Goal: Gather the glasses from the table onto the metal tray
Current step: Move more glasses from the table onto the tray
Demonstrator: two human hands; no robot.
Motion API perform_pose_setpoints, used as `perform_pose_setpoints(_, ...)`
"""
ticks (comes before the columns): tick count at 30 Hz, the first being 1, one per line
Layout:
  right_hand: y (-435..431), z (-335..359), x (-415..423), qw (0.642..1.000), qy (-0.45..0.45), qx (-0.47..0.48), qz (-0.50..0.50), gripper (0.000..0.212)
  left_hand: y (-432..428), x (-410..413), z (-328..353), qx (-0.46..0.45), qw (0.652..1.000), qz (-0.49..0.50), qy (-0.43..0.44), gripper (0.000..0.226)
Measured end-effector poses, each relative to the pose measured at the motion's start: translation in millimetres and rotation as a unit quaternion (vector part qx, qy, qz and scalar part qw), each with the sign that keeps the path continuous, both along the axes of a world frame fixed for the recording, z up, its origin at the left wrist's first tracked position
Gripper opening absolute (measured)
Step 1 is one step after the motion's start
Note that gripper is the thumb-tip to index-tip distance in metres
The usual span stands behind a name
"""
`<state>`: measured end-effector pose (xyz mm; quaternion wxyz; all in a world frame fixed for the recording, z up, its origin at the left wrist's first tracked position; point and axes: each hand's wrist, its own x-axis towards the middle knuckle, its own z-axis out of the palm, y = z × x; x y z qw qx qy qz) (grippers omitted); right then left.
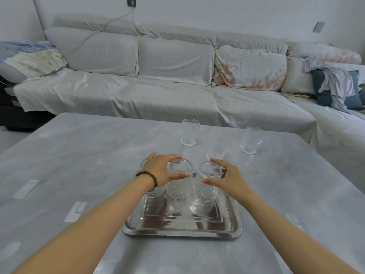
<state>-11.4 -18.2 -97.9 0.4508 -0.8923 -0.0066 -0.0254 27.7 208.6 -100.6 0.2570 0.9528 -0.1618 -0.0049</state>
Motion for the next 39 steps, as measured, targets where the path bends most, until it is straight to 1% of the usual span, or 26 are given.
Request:
perform_pose_setpoints(13, 3, -8, 2, 1.0, -0.006, 0.024, 0.018, 0.079, -1, -1, 3, 0.004, 1.0, 0.002, 0.001, 0.077)
perform_pose_setpoints(18, 2, -8, 5, 0.999, 0.004, 0.023, 0.04, 0.077, -1, -1, 3, 0.016, 1.0, -0.001, -0.004, 0.08)
perform_pose_setpoints(21, -1, -8, 8, 0.998, 0.023, 0.025, 0.057, 0.078, 0, 2, 4, 0.021, 1.0, -0.011, 0.01, 0.083)
perform_pose_setpoints(23, -6, -6, 11, 0.996, 0.039, 0.048, 0.068, 0.074, 1, 7, 6, 0.051, 0.998, -0.026, 0.029, 0.09)
perform_pose_setpoints(25, -14, 0, 16, 0.994, 0.042, 0.072, 0.067, 0.062, 2, 14, 10, 0.081, 0.994, -0.036, 0.057, 0.099)
perform_pose_setpoints(26, -19, 3, 19, 0.993, 0.037, 0.091, 0.058, 0.054, 3, 18, 12, 0.069, 0.994, -0.034, 0.077, 0.101)
perform_pose_setpoints(29, -36, 12, 37, 0.982, 0.015, 0.191, -0.006, 0.036, -3, 36, 23, -0.04, 0.99, -0.014, 0.132, 0.095)
perform_pose_setpoints(31, -48, 14, 52, 0.967, 0.014, 0.251, -0.045, 0.036, -13, 52, 28, -0.088, 0.986, -0.009, 0.144, 0.084)
perform_pose_setpoints(34, -64, 12, 74, 0.949, 0.035, 0.305, -0.071, 0.051, -39, 77, 33, -0.132, 0.98, -0.008, 0.149, 0.073)
perform_pose_setpoints(37, -71, 0, 94, 0.929, 0.082, 0.355, -0.068, 0.054, -68, 100, 33, -0.15, 0.976, -0.012, 0.156, 0.075)
perform_pose_setpoints(39, -72, -11, 105, 0.915, 0.112, 0.382, -0.066, 0.049, -86, 113, 29, -0.129, 0.98, -0.027, 0.151, 0.081)
